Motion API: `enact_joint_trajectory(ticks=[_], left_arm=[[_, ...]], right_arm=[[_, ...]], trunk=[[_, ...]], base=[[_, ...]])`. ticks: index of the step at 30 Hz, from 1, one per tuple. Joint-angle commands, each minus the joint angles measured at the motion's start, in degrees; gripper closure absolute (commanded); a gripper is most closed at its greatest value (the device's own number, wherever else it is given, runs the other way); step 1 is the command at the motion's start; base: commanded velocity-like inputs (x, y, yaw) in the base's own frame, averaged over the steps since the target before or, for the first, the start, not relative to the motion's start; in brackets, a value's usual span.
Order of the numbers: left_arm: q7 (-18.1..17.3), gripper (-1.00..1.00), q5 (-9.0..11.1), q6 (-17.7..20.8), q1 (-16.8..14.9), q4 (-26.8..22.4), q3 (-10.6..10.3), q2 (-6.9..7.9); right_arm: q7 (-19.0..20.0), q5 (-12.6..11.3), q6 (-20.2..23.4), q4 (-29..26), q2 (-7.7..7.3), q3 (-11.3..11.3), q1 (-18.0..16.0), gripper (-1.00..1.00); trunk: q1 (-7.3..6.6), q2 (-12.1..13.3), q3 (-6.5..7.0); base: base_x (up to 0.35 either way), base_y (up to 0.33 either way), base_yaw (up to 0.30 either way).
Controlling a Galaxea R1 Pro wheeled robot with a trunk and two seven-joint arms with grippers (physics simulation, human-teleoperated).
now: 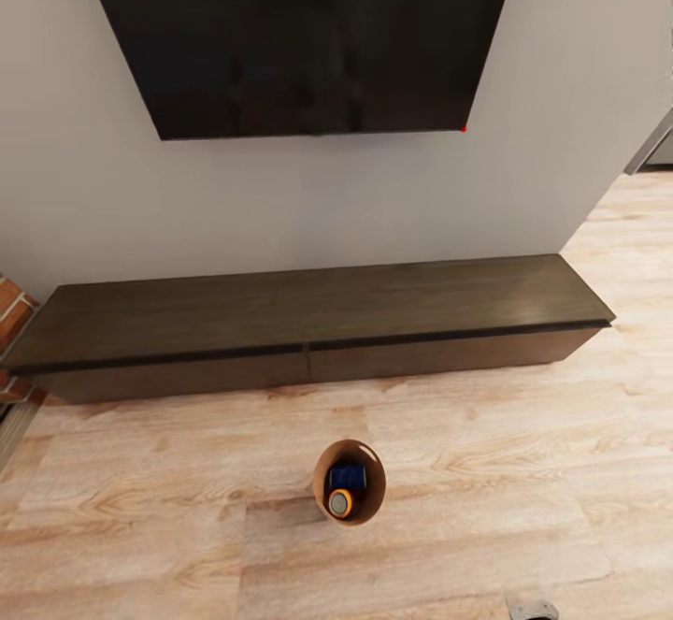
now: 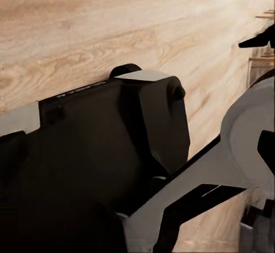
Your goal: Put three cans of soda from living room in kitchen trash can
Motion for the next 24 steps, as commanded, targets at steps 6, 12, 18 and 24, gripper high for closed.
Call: enact_joint_trajectory(ticks=[6,12,18,24], left_arm=[[10.8,-1.00,-6.2,0.0,3.2,0.2,-0.3,-1.06],[19.4,-1.00,-8.1,0.1,7.2,0.3,-0.3,-2.62],[21.1,-1.00,-8.3,0.1,8.7,0.3,-0.3,-2.85],[21.4,-1.00,-8.3,0.2,9.6,0.3,-0.3,-2.88]], right_arm=[[0.0,-0.1,-0.2,0.6,-0.03,0.0,3.0,-1.00],[0.0,-1.2,-4.9,2.7,0.02,-0.1,5.6,-1.00],[0.0,-1.4,-9.0,6.2,0.05,-0.1,7.8,-1.00],[0.0,-1.4,-12.3,7.0,0.05,-0.1,9.9,-1.00]], trunk=[[0.00,0.0,0.57],[0.00,0.0,1.14],[0.00,0.0,1.71],[0.00,0.0,2.27]], base=[[0.000,0.000,-0.038],[0.000,0.000,-0.066],[0.000,0.000,-0.074],[0.000,0.000,-0.077]])
